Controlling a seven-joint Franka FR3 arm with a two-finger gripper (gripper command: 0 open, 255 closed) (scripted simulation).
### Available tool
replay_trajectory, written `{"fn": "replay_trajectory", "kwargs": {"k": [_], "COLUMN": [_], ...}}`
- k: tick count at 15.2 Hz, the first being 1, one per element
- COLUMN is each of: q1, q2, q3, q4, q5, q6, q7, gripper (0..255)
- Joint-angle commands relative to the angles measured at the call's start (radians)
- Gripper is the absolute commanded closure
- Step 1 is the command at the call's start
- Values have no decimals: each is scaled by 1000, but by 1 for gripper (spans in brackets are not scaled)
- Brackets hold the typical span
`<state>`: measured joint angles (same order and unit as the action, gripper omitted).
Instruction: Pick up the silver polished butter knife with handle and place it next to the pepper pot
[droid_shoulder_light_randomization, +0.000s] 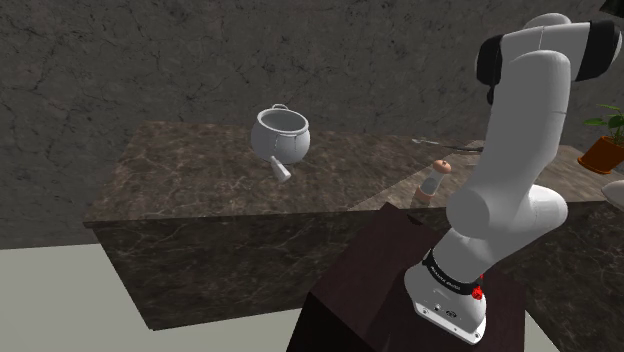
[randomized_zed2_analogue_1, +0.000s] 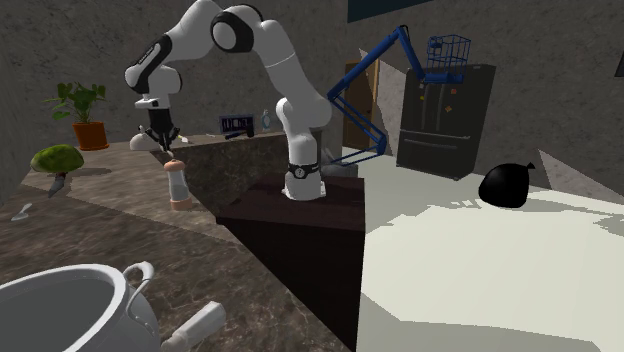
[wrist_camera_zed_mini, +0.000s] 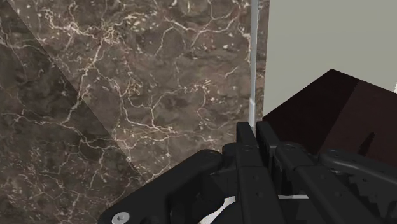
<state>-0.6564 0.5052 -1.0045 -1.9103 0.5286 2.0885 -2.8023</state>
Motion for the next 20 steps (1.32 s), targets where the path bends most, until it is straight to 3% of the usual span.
{"fn": "replay_trajectory", "kwargs": {"k": [1, 20], "q1": [-14, -121], "q2": [18, 179], "q3": [16, 164], "q4": [-2, -25], "q5": [18, 179], "q6": [15, 167], "q7": [-11, -107], "gripper": [255, 255]}}
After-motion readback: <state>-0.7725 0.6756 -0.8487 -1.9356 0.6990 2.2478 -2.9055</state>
